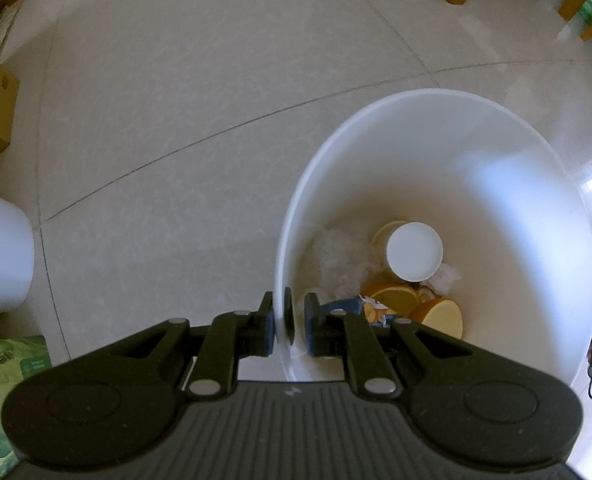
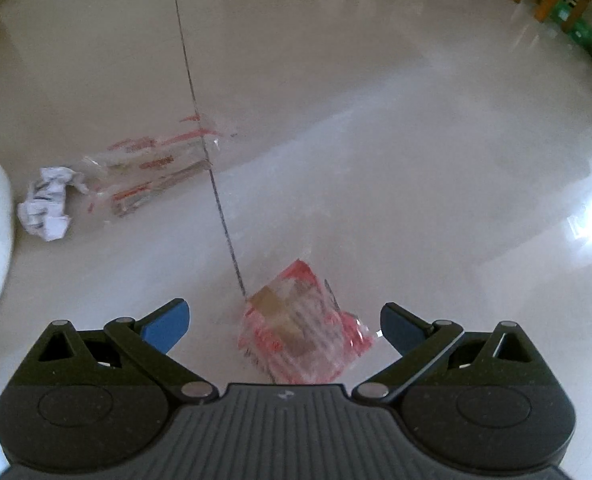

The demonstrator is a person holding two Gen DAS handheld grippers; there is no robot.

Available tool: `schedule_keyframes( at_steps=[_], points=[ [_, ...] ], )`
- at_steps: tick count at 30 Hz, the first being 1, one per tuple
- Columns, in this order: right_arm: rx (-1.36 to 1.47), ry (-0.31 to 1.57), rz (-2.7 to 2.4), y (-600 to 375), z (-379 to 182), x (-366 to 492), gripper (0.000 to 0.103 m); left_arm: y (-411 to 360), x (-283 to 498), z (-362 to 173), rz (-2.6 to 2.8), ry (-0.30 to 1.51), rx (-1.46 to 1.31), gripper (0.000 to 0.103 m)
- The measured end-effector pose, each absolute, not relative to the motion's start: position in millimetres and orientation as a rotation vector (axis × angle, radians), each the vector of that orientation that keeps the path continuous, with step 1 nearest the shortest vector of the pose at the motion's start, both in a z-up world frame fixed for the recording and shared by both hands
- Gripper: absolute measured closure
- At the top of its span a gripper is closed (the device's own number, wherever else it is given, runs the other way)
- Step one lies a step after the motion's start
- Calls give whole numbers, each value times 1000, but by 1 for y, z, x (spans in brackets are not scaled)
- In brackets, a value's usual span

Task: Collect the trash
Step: 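Reach the right tool to the red snack wrapper and grasp it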

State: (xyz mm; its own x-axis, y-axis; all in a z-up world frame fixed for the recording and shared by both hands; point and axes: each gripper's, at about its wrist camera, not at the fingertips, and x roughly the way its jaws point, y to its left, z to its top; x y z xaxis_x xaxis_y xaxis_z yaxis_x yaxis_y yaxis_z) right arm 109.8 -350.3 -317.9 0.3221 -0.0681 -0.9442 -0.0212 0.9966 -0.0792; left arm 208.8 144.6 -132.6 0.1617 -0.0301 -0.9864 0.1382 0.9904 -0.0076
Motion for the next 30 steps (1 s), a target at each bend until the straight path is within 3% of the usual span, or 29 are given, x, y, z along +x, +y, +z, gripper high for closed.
schedule_keyframes(
  at_steps=[13,22,30],
  points=[
    [87,1368,26,-374,-344,102,0,147,207,-133,-120,1396,81,92],
    [95,1347,-69,-379,-350,110,0,147,208,-132,-120,1398,88,92],
    [47,1332,-109,-366,-353,118,13,147,207,-132,-119,1397,89,92]
  ],
)
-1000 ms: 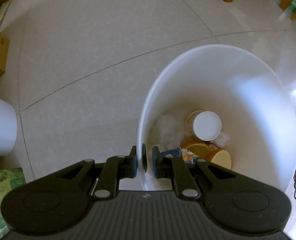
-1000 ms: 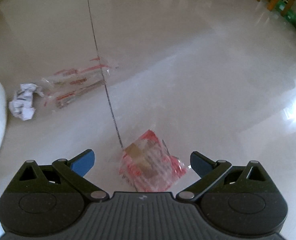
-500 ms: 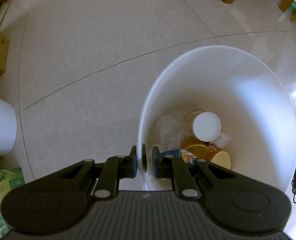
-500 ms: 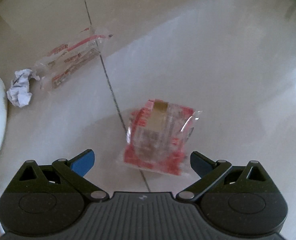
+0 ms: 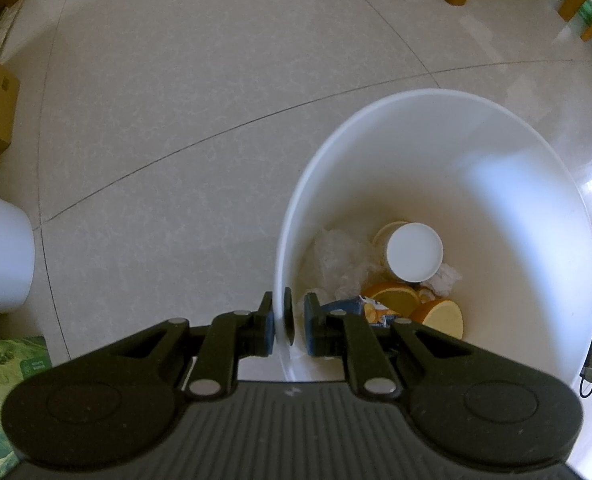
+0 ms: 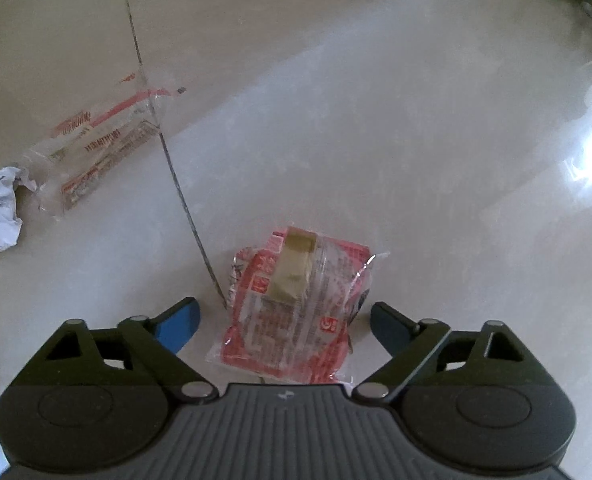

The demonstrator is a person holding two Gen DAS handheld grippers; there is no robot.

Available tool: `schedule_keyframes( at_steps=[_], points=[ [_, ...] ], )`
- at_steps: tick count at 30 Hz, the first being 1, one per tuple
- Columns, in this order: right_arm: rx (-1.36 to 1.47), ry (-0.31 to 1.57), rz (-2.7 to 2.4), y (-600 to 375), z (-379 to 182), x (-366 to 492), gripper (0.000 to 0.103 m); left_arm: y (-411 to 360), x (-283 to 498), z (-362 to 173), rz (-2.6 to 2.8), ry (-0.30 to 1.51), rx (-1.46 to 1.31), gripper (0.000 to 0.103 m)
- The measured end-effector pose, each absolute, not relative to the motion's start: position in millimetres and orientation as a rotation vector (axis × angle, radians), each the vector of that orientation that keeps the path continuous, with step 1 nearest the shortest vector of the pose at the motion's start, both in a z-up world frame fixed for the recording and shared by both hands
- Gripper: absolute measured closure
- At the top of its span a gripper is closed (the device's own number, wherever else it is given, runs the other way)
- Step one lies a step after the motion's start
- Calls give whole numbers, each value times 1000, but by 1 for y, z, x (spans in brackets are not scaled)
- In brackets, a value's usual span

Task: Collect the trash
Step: 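Reach the right tool to the red snack wrapper and grasp it, then carry the red wrapper over the bin and open the right tool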

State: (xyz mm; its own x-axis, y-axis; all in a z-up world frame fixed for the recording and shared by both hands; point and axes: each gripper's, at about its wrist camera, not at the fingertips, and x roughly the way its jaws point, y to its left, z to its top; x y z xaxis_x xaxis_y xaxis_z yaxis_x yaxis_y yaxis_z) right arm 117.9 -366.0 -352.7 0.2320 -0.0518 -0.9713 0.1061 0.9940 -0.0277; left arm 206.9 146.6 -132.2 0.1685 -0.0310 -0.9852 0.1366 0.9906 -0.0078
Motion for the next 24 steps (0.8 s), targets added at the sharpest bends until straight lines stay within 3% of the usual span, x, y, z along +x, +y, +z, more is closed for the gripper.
schedule_keyframes(
  at_steps=[4,8,24],
  points=[
    [62,1327,-126,-359,-349,118,30,146,207,-132,-119,1398,90,92],
    [67,1337,-135,-358,-347,117,39,147,207,-132,-119,1398,83,92],
    [1,1332,-97,-334,-291,114,41,149,208,-131,-119,1406,75,92]
  ],
)
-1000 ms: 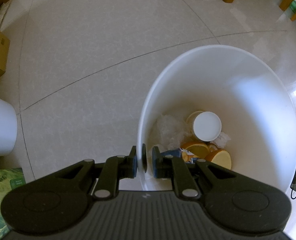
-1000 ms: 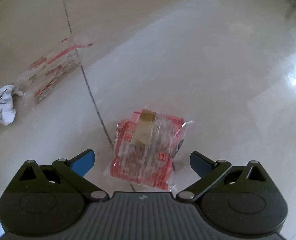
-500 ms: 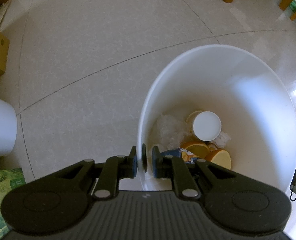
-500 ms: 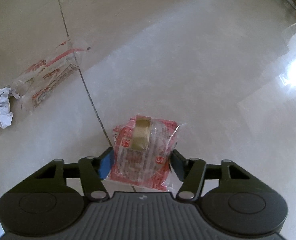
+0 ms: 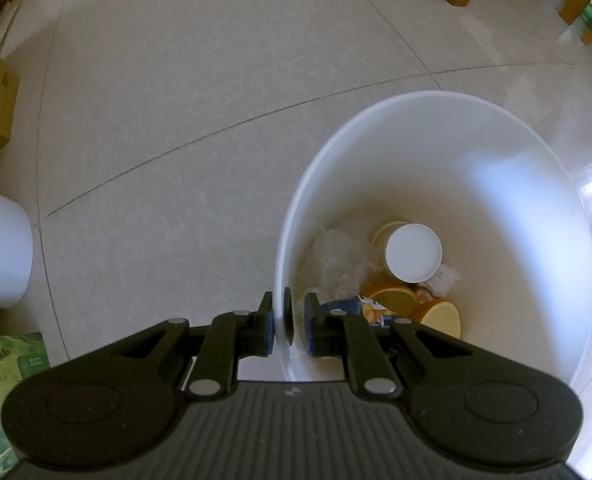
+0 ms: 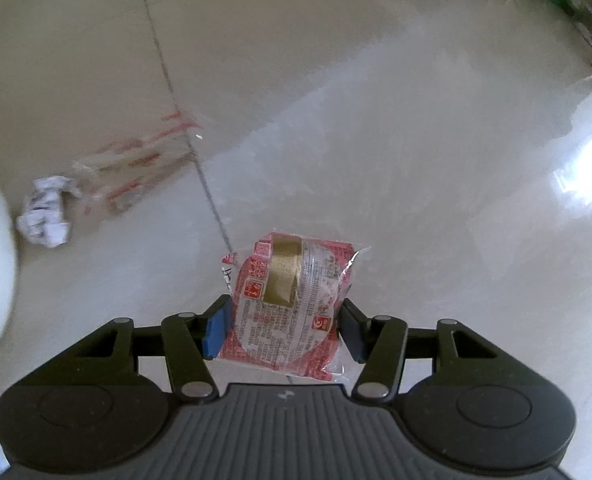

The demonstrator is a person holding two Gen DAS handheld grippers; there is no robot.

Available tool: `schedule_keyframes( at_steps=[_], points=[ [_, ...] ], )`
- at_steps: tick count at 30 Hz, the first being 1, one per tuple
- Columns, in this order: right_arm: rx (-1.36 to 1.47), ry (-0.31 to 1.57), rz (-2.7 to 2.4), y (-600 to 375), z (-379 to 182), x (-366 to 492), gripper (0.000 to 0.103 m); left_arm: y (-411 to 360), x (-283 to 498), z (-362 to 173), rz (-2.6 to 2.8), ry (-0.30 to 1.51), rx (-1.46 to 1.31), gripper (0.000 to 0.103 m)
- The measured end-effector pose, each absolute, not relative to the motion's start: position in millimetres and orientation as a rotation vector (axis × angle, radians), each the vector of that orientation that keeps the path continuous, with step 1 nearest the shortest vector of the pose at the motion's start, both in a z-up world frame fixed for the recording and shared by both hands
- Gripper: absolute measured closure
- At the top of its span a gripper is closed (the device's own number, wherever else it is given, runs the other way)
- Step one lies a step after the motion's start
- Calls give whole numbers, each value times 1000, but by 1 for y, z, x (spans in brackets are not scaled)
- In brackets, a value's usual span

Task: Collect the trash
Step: 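Carry the red wrapper over the bin and open the right tool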

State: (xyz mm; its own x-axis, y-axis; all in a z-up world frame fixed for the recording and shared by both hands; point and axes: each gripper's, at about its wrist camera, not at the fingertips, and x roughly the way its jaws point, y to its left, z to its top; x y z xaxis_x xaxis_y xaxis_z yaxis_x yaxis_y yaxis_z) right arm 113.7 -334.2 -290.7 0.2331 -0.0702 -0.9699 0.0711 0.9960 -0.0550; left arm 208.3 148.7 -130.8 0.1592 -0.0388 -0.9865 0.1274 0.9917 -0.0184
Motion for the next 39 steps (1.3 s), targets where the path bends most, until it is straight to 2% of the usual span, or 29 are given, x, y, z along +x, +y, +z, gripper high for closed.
schedule_keyframes(
  at_steps=[9,20,29,32,34,39],
  points=[
    [-97,1313,41,-311,-201,98,41,145,208,-132,-122,1407,94,92],
    [-203,1129,386,-225,-53,91,41,143,208,-135,-127,1409,112,92],
    [-252,1040,592,-157,-11,98,41,145,208,-135,-129,1407,105,92],
    [-253,1018,644,-139,-9,98,32,146,207,-136,-133,1406,106,92],
    [-252,1008,654,-129,-9,98,16,146,208,-135,-133,1408,101,92],
    [-259,984,666,-124,-5,97,15,145,208,-135,-133,1408,107,92]
  ],
)
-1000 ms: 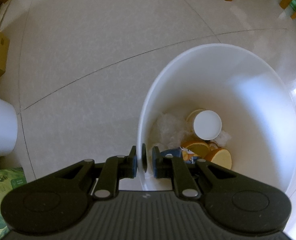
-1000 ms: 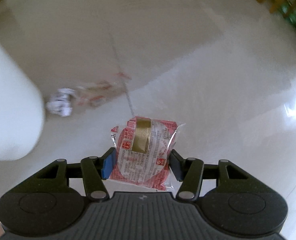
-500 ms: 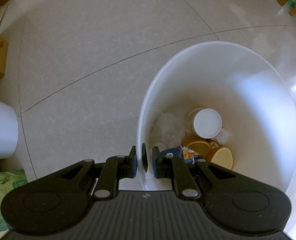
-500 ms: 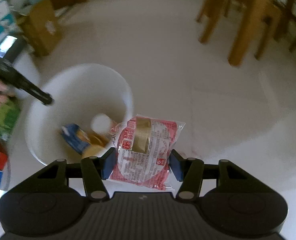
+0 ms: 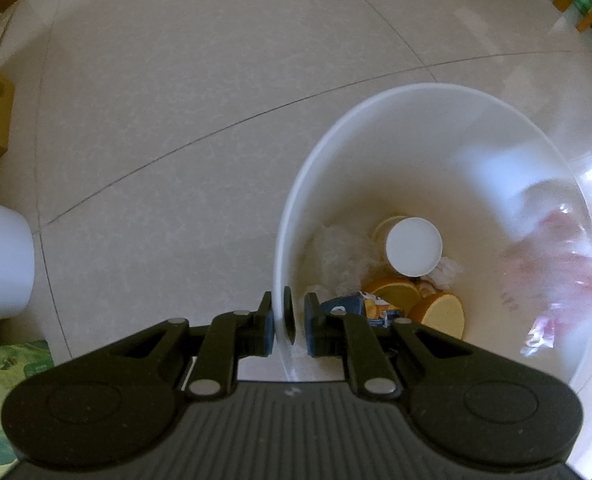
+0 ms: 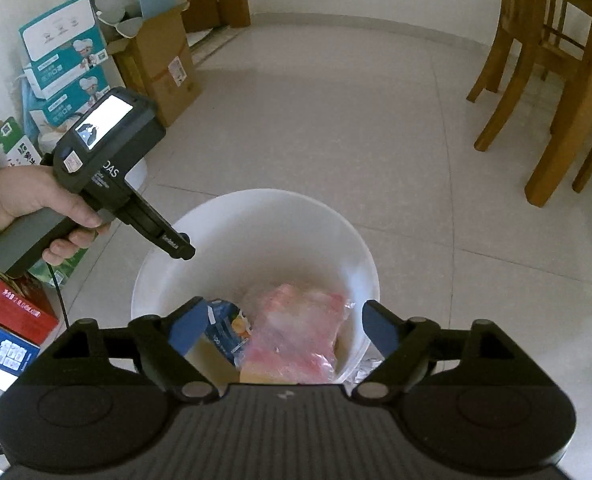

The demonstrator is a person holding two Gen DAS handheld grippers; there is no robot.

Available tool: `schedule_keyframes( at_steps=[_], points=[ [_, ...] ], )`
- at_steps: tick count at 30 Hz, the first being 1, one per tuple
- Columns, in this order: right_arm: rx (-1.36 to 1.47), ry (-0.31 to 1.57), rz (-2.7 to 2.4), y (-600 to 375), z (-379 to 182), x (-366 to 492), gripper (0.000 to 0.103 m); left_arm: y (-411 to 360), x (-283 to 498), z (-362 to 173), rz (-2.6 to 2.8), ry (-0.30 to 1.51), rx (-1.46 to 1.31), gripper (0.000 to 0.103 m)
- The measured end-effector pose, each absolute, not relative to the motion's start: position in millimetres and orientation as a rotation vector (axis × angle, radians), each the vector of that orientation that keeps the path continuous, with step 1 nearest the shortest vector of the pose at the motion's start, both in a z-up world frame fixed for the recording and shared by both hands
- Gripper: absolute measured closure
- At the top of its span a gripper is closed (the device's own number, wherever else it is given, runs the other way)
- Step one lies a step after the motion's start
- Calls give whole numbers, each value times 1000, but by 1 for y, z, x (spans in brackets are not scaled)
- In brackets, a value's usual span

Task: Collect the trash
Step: 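Carry the red wrapper over the bin and open the right tool, then reach the right tool to the clear plastic wrapper and grasp it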

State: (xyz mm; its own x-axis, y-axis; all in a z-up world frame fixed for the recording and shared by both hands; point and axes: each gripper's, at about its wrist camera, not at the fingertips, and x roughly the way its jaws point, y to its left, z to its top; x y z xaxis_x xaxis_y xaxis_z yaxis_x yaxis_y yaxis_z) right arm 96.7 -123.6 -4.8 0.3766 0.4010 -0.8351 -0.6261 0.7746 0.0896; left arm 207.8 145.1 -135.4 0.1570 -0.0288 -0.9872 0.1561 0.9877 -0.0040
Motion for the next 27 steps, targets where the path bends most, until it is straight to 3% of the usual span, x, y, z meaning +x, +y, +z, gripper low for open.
schedule_keyframes(
  at_steps=[13,27],
  points=[
    [-191,938,520,-202,-22,114,15,145,207,-136,-128,1409,103,92],
    [-164,1042,352,-267,-161,118,15,147,208,-134,-124,1407,87,92]
  ],
)
